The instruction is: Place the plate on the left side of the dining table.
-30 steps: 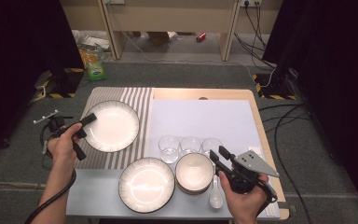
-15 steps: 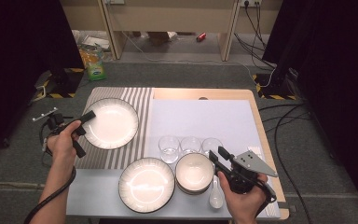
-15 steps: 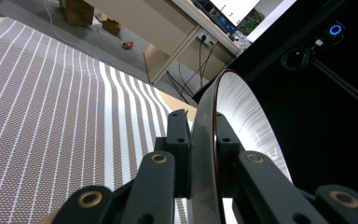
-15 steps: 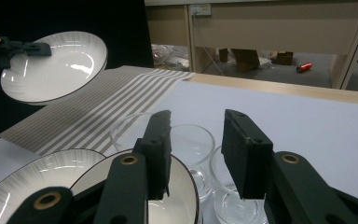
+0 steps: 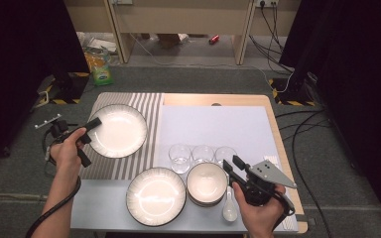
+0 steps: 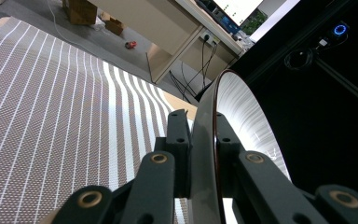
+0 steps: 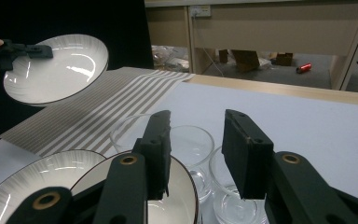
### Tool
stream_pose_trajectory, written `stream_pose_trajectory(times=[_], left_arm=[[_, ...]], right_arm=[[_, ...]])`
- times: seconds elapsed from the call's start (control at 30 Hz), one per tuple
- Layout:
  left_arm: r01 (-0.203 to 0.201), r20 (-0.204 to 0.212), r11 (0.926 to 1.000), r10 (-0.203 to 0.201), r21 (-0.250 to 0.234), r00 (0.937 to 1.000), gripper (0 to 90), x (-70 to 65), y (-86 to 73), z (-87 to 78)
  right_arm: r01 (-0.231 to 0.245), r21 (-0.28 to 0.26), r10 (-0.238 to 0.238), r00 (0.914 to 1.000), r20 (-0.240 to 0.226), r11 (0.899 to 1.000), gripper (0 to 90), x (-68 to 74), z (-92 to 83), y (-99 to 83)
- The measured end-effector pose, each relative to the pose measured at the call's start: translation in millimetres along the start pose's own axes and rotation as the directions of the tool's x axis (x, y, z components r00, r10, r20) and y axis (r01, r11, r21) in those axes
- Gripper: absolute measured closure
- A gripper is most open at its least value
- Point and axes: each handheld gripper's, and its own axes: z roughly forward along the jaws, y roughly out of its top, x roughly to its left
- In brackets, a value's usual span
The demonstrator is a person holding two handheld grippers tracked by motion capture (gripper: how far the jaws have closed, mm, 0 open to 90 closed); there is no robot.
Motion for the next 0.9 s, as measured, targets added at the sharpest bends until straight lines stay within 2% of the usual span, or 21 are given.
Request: stream_pose_trajectory(times=[0.37,0.43,0.63,0.73,0.77,0.9], left_arm=[[-0.001,-0.011,1.0000,0.000,-0.008,0.9999,81.2,2.2,3.1,2.3],[0.000,-0.015,1.0000,0.000,-0.009,0.9999,81.1,3.2,3.8,2.8],[0.008,-0.015,0.9999,-0.008,-0.007,0.9999,81.2,5.0,4.7,4.7],[0.005,-0.017,1.0000,-0.005,-0.001,0.9998,81.2,5.3,6.8,6.1],[0.002,-0.020,1.0000,-0.002,0.000,0.9998,81.1,4.9,8.0,6.5],[0.004,-0.015,1.0000,-0.004,0.001,0.9999,81.1,4.8,11.5,6.5]], right_arm=[[0.003,0.001,-0.003,1.0000,0.001,1.000,62.2,-1.1,0.6,-0.5],[-0.017,0.005,0.017,0.9999,-0.004,1.000,62.2,-0.1,1.0,-1.3],[-0.002,0.003,0.002,1.0000,-0.004,1.000,62.2,-0.1,2.2,-1.3],[-0.014,0.005,0.014,0.9999,-0.005,1.000,62.1,0.6,2.3,-0.7],[-0.003,0.003,0.003,1.0000,-0.003,1.000,62.1,-0.4,2.1,0.2],[-0.006,-0.003,0.006,1.0000,-0.003,1.000,62.1,0.1,0.8,1.7]])
